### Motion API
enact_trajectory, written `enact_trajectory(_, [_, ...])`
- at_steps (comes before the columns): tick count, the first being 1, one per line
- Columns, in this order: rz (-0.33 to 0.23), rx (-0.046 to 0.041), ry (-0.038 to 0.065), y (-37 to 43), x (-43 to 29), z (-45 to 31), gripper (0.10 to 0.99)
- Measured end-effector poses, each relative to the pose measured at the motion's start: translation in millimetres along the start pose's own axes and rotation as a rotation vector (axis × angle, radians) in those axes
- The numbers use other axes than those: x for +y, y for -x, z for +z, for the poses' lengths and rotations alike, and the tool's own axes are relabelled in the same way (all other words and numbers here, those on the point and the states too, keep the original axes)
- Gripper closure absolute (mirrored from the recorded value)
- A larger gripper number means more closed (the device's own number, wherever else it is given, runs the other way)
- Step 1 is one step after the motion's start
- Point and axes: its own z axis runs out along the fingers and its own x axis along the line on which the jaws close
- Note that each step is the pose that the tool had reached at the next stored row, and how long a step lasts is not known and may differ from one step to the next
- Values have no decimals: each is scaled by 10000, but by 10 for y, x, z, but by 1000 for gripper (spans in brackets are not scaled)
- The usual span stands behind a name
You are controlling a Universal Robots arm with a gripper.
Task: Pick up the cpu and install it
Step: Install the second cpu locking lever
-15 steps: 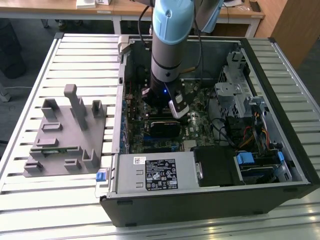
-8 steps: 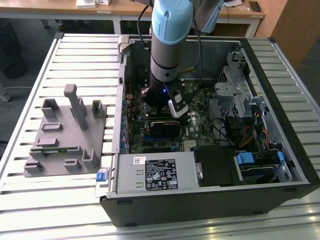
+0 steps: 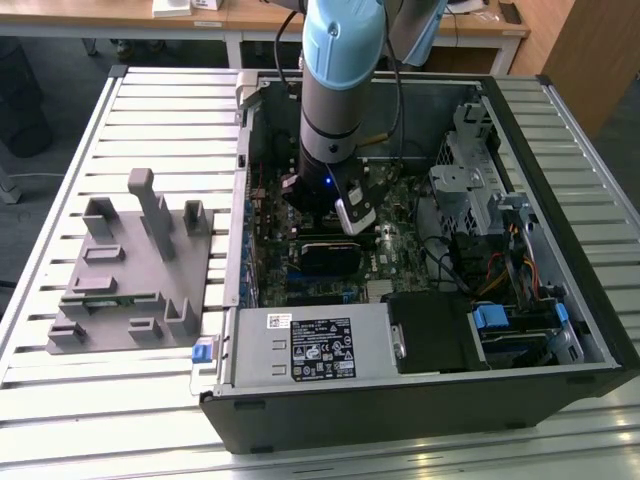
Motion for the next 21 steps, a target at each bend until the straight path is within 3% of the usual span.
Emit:
enact_trajectory(7, [-2,-3,-5,-10,6,-23,980])
enact_trajectory(21, [0,-2,-10,-19,75,-310,980])
